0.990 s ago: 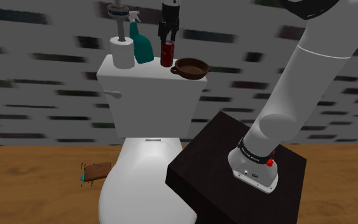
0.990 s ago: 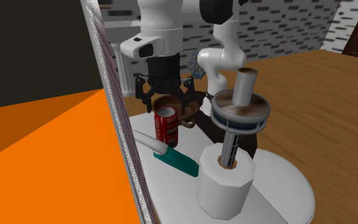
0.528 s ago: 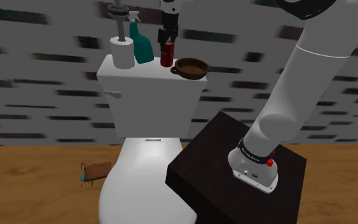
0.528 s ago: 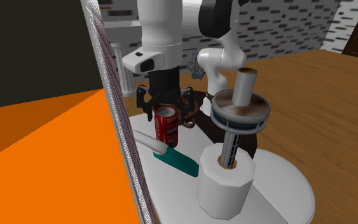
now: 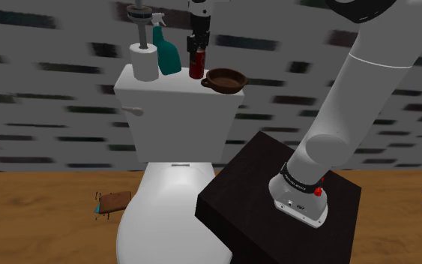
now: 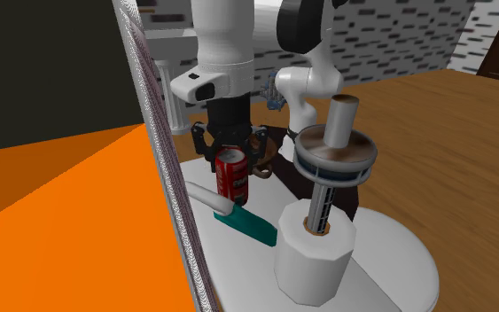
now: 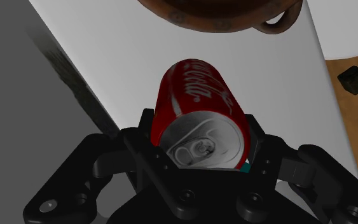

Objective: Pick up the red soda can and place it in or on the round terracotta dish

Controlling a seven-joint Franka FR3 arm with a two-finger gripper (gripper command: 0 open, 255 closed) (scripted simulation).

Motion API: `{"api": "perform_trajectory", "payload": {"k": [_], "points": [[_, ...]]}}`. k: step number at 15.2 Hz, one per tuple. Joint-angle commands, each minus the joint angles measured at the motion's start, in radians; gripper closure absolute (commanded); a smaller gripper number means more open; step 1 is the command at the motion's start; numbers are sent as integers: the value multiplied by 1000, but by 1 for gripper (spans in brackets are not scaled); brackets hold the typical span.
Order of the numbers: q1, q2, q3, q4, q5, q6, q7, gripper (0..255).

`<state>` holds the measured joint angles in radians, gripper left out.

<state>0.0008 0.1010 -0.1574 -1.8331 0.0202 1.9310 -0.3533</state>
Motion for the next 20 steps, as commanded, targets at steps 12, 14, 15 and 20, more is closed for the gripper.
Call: {"api": "perform_trajectory", "payload": {"k": [12,14,15,20], "points": [[0,-10,0,55,-2,-65,2,255],[0,-12,0,79,-3,-91,2,255],[0,-13,0,91,-3,-104,2,255],[0,-14,-1,157,-3,-171,3,255]]}}
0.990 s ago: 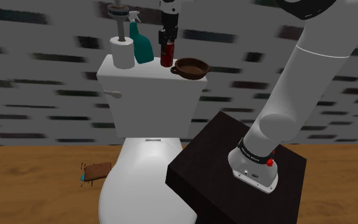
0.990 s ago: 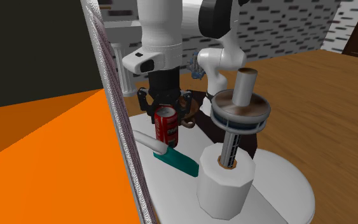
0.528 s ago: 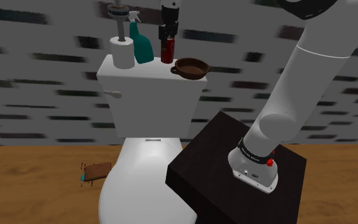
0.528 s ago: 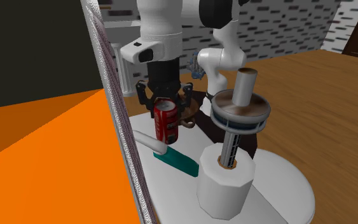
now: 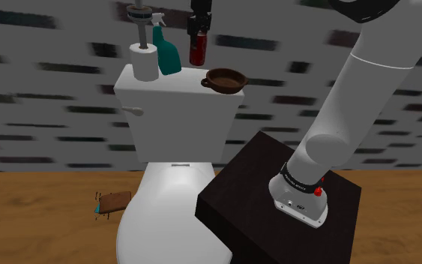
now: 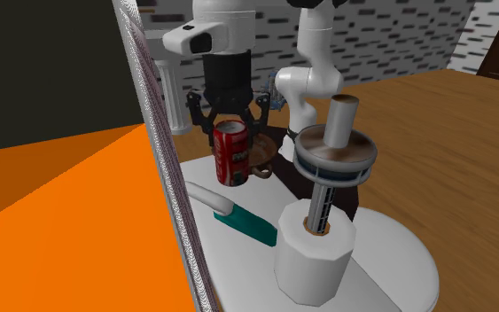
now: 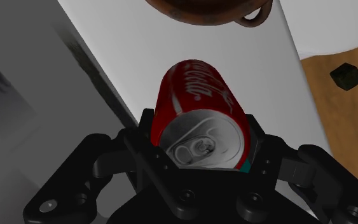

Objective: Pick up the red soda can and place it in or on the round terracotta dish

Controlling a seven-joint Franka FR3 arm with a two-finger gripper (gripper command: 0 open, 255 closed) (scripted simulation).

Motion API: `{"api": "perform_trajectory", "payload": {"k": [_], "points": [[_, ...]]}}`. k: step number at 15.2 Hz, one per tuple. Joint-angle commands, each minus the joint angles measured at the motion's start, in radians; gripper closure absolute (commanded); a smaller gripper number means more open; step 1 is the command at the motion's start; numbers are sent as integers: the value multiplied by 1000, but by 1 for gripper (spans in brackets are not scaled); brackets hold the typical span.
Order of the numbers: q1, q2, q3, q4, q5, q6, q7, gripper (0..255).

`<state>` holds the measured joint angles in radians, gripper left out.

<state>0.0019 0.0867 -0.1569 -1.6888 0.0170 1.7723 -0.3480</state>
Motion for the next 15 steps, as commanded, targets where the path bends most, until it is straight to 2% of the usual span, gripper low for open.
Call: {"api": "perform_trajectory", "payload": {"k": [1,10,15], "points": [[-2,0,-1,27,0,-26,-3,255],[-4,16,-2,164,2,-148,-4,255],[-11,-183,-12,-43,-30,-138,-18,255]]}}
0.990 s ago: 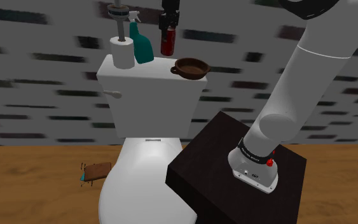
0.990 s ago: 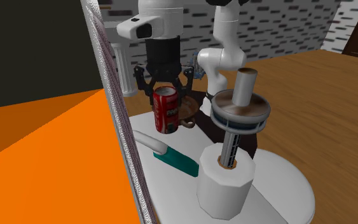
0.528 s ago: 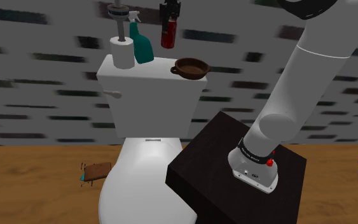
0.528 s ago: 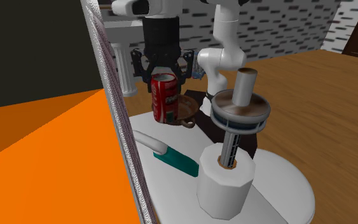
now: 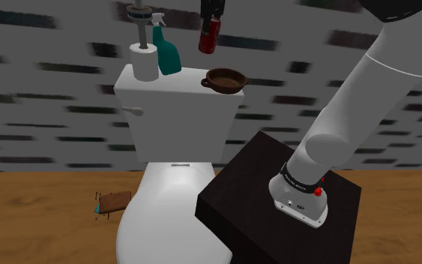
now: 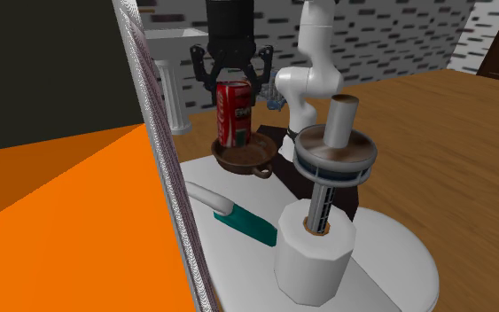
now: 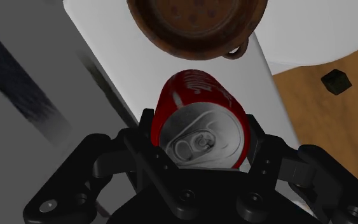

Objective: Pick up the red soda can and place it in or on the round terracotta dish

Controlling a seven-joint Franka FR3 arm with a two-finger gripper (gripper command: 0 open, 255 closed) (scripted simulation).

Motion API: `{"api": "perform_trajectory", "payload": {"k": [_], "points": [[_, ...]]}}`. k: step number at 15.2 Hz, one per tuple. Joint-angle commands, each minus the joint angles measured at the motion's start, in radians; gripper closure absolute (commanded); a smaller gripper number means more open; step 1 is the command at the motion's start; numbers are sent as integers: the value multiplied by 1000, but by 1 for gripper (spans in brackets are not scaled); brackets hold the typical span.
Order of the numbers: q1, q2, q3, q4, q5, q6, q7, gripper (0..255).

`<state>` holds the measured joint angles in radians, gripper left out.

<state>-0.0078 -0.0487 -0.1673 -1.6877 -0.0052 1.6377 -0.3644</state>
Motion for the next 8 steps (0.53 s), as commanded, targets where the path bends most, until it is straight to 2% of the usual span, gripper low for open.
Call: {"api": "perform_trajectory", "payload": {"k": [1,6,8], "points": [[-4,-86,-3,-79,-14,-5,-5,255],[-21,-269,-12,-232,-48,-33,-24,255],[-25,-294,-14,-264,-52,-25,-26,255]]}}
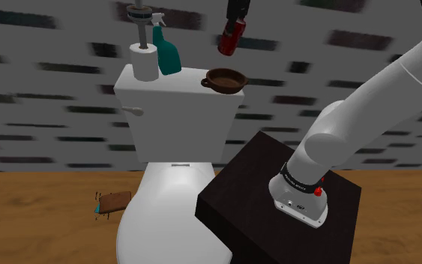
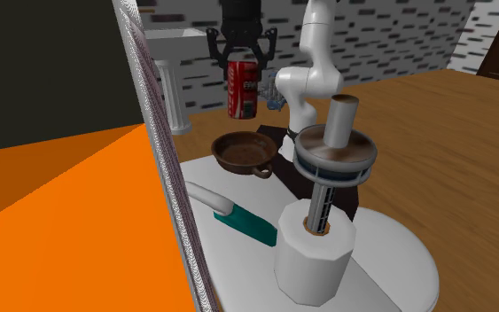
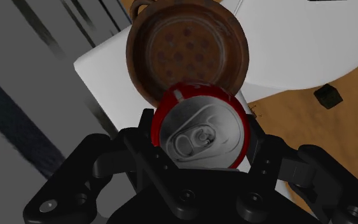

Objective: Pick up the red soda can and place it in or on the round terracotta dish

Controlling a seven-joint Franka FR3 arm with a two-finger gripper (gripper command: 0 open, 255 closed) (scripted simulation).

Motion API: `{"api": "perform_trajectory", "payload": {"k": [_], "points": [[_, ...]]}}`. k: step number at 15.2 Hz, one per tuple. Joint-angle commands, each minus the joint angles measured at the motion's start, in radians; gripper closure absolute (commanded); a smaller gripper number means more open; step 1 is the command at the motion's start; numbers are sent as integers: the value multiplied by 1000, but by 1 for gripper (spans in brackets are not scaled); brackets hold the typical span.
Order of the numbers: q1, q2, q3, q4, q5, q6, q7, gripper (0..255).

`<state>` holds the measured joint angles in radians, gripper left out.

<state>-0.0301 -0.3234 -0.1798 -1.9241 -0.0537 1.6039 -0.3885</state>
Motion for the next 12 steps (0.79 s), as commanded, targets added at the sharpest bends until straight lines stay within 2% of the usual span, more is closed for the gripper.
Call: {"api": "perform_trajectory", "payload": {"k": [1,12], "points": [[-3,-22,-1,-44,-4,22,-2,255],[-6,-36,-6,-205,-10,169,1,255]]}}
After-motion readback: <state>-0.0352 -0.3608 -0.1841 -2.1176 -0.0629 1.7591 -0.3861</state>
